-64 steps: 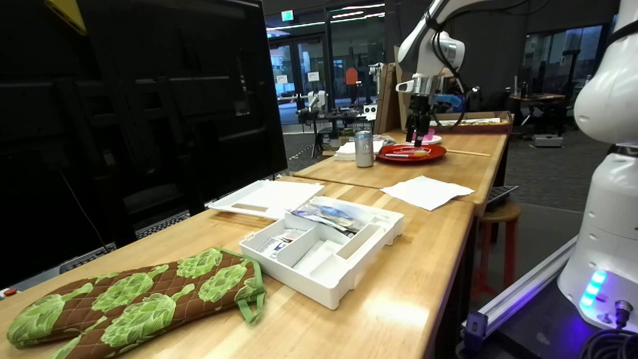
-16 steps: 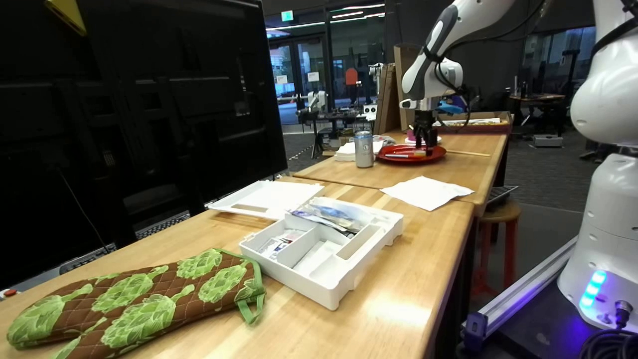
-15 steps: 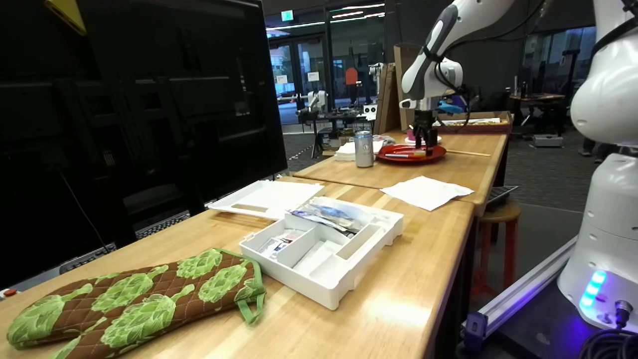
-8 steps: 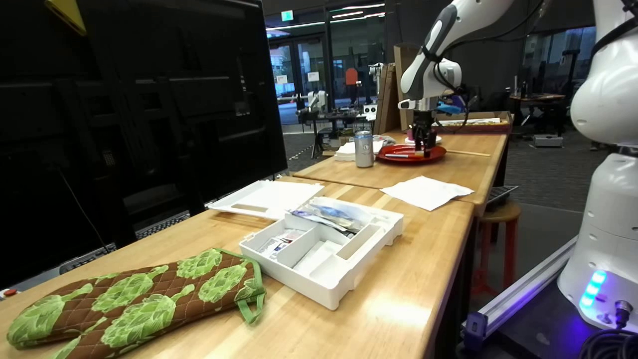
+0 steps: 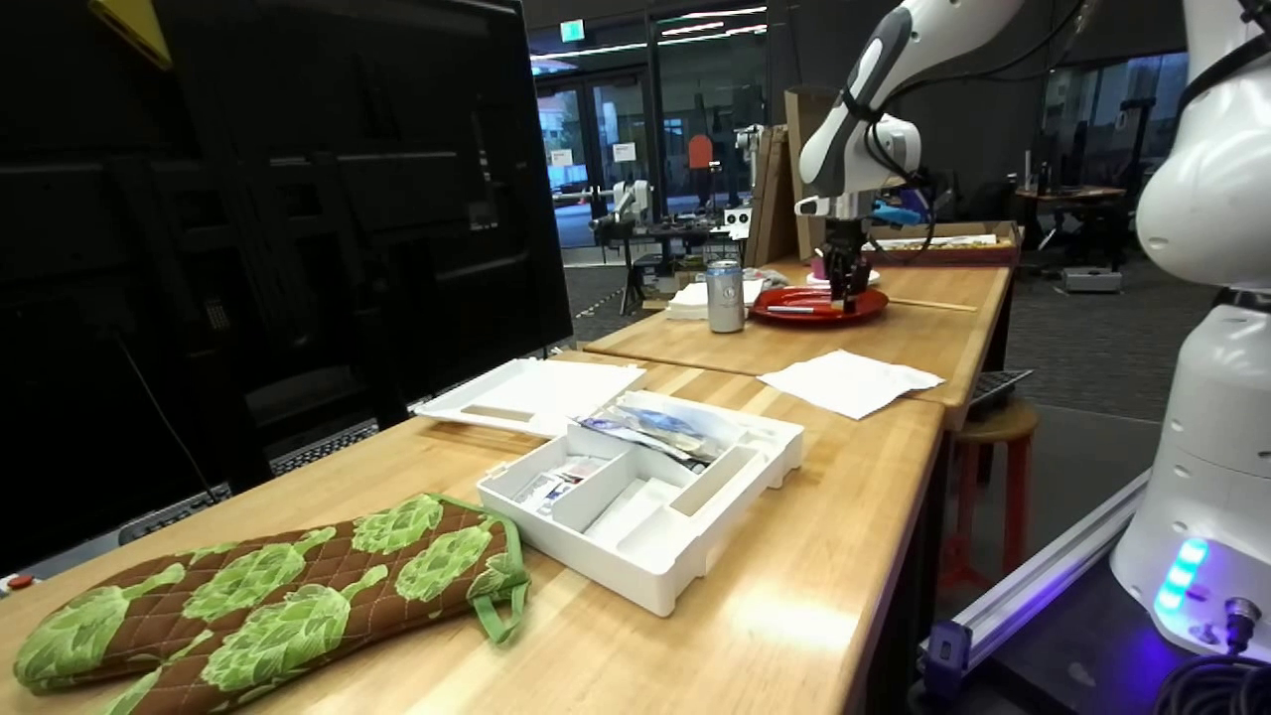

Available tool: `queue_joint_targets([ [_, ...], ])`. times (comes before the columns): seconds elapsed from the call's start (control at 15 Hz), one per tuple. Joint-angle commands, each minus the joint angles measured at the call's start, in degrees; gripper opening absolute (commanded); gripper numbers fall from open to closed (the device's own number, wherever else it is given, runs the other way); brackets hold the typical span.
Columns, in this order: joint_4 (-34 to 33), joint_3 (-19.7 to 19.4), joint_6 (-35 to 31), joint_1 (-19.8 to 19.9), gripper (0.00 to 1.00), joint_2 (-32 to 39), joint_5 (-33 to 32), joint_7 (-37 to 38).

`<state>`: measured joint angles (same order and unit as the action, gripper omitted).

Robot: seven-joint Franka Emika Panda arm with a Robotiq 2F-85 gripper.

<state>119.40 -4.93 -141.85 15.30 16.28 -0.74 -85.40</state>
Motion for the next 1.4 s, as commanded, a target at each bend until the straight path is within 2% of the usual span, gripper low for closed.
queue_joint_targets([
  [0.0, 0.7, 0.1, 1.2, 1.1, 0.25, -2.1, 1.9, -1.9],
  [0.6, 0.1, -3.4, 4.2, 4.9, 0.25, -6.1, 8.8, -3.7],
  [1.0, -7.3, -6.2, 11.6, 5.8, 0.25, -2.5, 9.1, -1.7],
  [1.33, -15.9, -6.5, 17.6, 6.8, 0.25, 2.9, 10.0, 1.1],
])
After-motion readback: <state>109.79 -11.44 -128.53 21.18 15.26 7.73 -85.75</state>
